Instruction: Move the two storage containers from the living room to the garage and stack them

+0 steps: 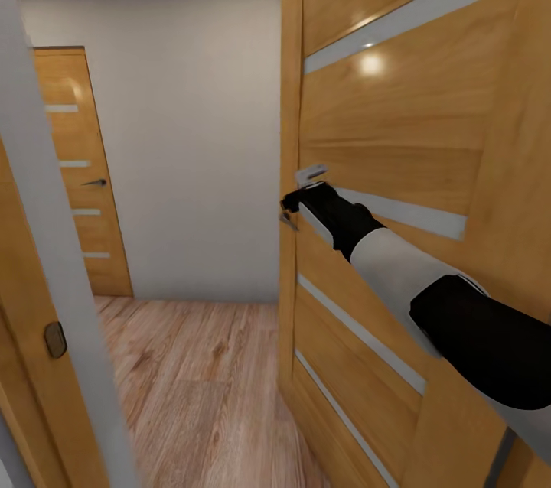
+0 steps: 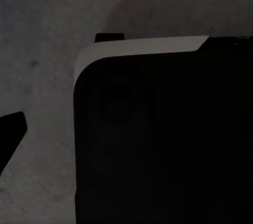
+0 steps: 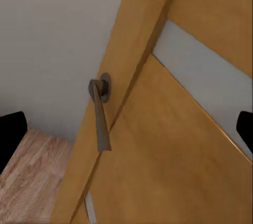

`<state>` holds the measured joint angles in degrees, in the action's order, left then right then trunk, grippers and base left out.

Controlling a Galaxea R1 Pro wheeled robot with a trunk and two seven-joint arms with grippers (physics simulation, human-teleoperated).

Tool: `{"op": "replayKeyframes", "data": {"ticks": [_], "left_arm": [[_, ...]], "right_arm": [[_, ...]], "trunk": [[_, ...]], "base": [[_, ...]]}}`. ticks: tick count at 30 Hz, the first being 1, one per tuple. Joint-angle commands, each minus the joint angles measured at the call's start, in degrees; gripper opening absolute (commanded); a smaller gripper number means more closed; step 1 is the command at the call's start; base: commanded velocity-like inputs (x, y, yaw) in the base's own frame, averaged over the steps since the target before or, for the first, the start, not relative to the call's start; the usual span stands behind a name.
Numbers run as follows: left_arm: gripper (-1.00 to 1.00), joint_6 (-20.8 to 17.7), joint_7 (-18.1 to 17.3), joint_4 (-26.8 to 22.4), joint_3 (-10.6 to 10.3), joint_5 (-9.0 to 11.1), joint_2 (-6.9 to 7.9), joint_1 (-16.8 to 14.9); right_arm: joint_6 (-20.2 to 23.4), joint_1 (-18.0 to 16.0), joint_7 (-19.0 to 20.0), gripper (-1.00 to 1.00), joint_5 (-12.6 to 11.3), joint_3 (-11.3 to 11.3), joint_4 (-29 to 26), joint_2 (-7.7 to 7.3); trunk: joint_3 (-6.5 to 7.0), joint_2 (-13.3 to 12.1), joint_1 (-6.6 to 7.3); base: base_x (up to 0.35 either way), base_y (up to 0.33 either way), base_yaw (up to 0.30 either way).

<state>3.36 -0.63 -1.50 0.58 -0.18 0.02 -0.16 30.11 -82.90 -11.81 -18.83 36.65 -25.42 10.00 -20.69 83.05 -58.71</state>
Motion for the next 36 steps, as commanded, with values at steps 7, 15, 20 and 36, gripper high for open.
{"op": "replayKeyframes", "data": {"ticks": [7,15,20,36], "left_arm": [[1.0,0.1,-0.2,0.0,0.0,-0.2,0.07,0.0],[1.0,0.2,-0.2,0.0,0.0,-0.2,0.07,0.0],[1.0,0.2,-0.2,0.0,0.0,-0.2,0.07,0.0],[1.0,0.2,-0.1,0.0,0.0,-0.2,0.07,0.0]], "right_arm": [[0.4,-0.1,1.6,1.0,-0.6,0.4,-0.1,0.0],[0.5,-0.1,1.5,1.0,-0.6,0.5,0.0,0.0],[0.5,-0.1,1.1,1.0,-0.6,0.5,0.1,0.0],[1.2,-0.1,-10.0,1.0,-0.1,1.0,8.5,0.0]], "trunk": [[-0.07,0.0,-0.02],[-0.07,0.0,-0.02],[-0.07,0.0,-0.02],[-0.07,0.0,-0.02]], "base": [[0.297,0.0,0.0],[0.288,0.0,0.0],[0.039,0.0,0.0],[0.001,0.0,0.0]]}}
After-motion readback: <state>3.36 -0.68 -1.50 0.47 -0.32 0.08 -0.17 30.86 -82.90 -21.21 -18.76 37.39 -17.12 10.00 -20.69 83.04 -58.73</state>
